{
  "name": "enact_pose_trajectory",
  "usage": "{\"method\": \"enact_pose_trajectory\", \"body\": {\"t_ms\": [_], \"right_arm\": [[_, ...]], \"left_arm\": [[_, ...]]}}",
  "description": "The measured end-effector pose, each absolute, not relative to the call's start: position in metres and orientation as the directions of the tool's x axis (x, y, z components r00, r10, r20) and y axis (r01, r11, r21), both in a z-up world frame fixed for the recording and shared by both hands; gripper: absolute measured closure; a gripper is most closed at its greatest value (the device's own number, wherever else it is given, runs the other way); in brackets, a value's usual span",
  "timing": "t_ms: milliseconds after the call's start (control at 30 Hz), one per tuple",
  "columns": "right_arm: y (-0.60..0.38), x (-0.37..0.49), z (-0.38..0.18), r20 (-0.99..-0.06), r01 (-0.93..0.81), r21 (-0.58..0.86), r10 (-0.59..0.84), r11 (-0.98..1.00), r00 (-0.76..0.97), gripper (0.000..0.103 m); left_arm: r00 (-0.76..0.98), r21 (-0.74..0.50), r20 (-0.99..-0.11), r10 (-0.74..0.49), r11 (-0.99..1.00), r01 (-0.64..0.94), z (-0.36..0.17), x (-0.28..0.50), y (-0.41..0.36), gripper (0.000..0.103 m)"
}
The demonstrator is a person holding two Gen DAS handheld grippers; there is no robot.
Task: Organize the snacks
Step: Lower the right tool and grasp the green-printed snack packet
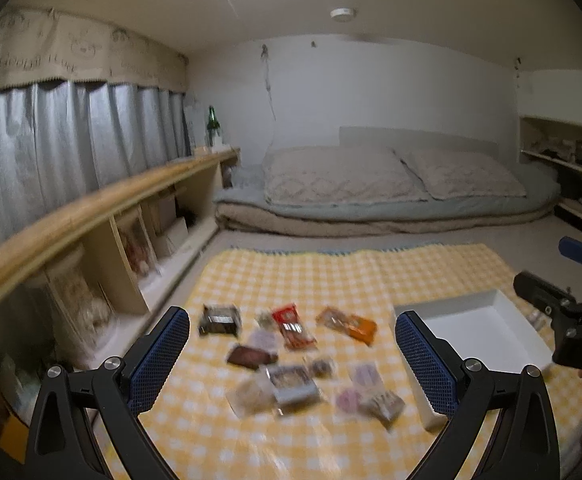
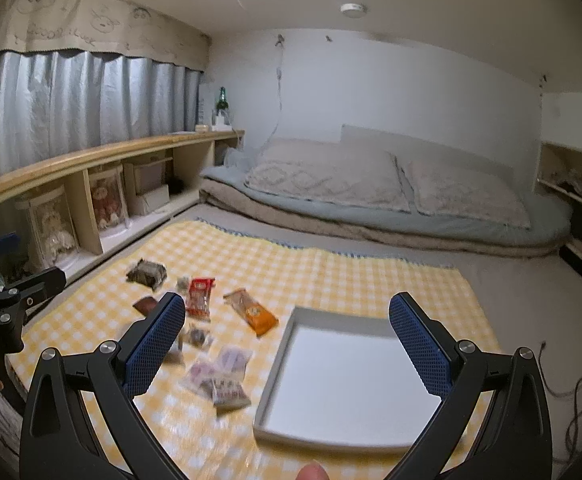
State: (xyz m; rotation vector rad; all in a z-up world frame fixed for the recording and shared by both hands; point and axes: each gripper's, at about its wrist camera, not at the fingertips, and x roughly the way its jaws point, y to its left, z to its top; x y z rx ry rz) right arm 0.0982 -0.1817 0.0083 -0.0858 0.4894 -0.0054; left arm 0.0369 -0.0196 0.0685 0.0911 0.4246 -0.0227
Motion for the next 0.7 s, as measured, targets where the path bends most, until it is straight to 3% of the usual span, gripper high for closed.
{"method": "enact_pose_trajectory", "body": {"t_ms": [200, 367, 533, 700], "right_arm": [[-0.179, 0.149, 0.006, -0.484, -0.078, -0.105, 0.018, 0.991, 0.875, 0.0], [-0.175, 0.191, -0.019, -0.527, -0.143, -0.079, 0.08, 0.987, 0.846, 0.0], [-0.169, 0.228, -0.065, -0.684, -0.217, 0.009, 0.164, 0.976, 0.711, 0.0], [-0.164, 0.249, -0.125, -0.843, -0.25, 0.156, 0.261, 0.956, 0.47, 0.0]], "left_arm": [[0.912, 0.069, -0.409, 0.032, 0.998, -0.004, 0.067, 0.094, -0.017, 0.0], [0.863, 0.048, -0.5, 0.078, 0.997, -0.062, 0.039, 0.163, -0.005, 0.0], [0.75, 0.015, -0.65, 0.12, 0.989, -0.146, 0.0, 0.239, 0.015, 0.0], [0.604, -0.043, -0.793, 0.079, 0.982, -0.185, -0.037, 0.309, 0.038, 0.0]]}}
